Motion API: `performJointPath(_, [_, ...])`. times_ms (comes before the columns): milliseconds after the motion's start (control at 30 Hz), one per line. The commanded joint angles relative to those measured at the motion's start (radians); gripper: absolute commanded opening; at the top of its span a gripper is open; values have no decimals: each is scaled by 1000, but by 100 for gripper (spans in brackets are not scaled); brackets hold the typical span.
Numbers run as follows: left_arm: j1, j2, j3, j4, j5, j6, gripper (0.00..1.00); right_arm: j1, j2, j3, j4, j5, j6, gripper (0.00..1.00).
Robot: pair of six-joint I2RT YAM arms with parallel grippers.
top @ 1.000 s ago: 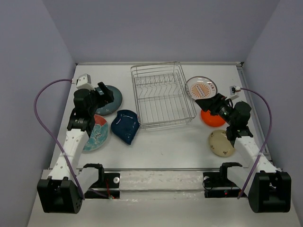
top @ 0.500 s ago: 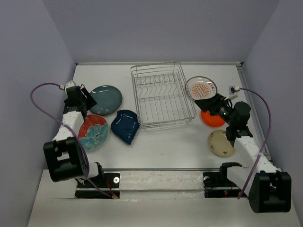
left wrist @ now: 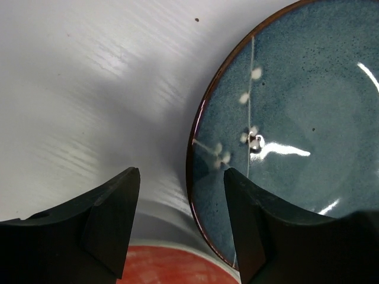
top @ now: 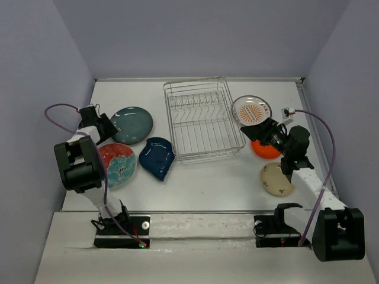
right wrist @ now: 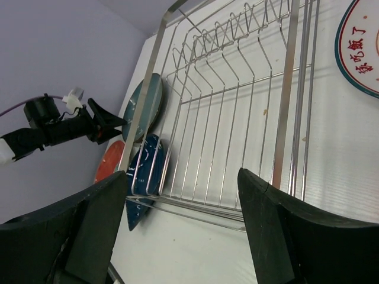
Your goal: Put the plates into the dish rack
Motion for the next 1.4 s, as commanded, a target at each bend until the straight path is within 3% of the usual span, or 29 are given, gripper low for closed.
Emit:
performJointPath(0, [13,44,63,80,139,26,68,18,2,50,48,-15,-15,80])
performJointPath(233, [21,132,88,123,224,9,61,39,-3,57,30,11,-38,80])
performJointPath(433, [41,190,93,131,248,4,50,48,13,60,27,20,-38,80])
performJointPath(700, [60,172,57,183,279,-40,6,67,19,68,17,37,-58,80])
performJointPath(933, [65,1,-41,390,391,-181,6,111,31,85,11,42,-87,80])
performJointPath(1233, [70,-211,-235,660,425,-413,6,229,54,155,-28,-48,-135,90])
performJointPath(1367, [71,-245,-268,698,420,-451,6,278,48,177,-47,-59,-129,91])
